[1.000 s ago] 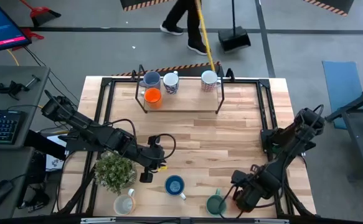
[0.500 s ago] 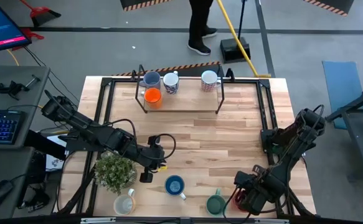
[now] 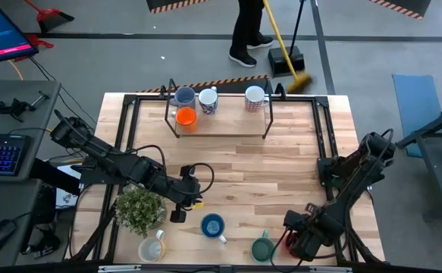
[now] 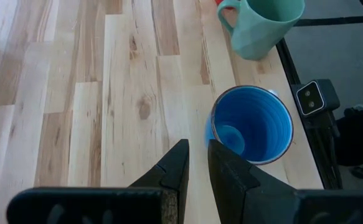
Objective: Place coffee mugs
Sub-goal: Put the red mug on the shelf
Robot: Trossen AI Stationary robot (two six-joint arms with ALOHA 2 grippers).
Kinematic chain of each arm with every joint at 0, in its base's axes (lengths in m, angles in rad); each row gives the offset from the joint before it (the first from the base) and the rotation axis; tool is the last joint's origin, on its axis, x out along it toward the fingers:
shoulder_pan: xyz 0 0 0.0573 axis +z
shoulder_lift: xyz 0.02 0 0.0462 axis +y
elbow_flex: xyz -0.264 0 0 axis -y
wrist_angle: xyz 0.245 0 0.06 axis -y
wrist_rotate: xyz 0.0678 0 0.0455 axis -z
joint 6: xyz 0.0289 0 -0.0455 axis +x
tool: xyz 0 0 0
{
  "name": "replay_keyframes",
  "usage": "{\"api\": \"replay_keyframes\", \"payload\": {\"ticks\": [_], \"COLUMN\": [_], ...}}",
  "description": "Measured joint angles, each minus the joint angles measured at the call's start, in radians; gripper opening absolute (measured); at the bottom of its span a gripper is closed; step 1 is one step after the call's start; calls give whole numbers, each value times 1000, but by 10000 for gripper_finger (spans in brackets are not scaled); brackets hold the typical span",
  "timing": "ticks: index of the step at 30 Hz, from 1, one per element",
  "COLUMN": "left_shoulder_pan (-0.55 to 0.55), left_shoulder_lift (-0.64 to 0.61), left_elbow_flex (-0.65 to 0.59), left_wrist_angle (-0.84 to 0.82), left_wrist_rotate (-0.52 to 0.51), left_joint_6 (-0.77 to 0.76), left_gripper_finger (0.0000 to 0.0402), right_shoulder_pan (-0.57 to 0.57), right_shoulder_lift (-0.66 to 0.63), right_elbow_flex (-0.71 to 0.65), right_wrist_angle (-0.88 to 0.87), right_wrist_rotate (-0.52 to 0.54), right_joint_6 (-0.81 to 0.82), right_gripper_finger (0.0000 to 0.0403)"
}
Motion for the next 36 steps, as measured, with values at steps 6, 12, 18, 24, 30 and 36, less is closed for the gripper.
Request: {"api": "replay_keyframes", "payload": {"ticks": [6, 12, 18, 24, 30, 36], "left_shoulder_pan": [0, 0, 0, 0, 0, 0], "left_shoulder_lift": [0, 0, 0, 0, 0, 0], "left_elbow_flex": [0, 0, 0, 0, 0, 0], "left_wrist_angle": [0, 0, 0, 0, -1, -1], "left_wrist_rotate": [0, 0, 0, 0, -1, -2], "left_joint_6": [0, 0, 1, 4, 27, 28], "left_gripper_finger": [51, 51, 51, 51, 51, 51], "right_shoulder_pan": [0, 0, 0, 0, 0, 0], "right_shoulder_lift": [0, 0, 0, 0, -12, -112], "right_elbow_flex": [-81, -124, -177, -201, -201, -202], "right_wrist_angle": [100, 128, 265, 275, 196, 21], "right_wrist_rotate": [-25, -27, -33, -26, 110, 283], "right_joint_6": [15, 50, 58, 139, 185, 305], "right_gripper_finger": [148, 148, 148, 82, 8, 2]}}
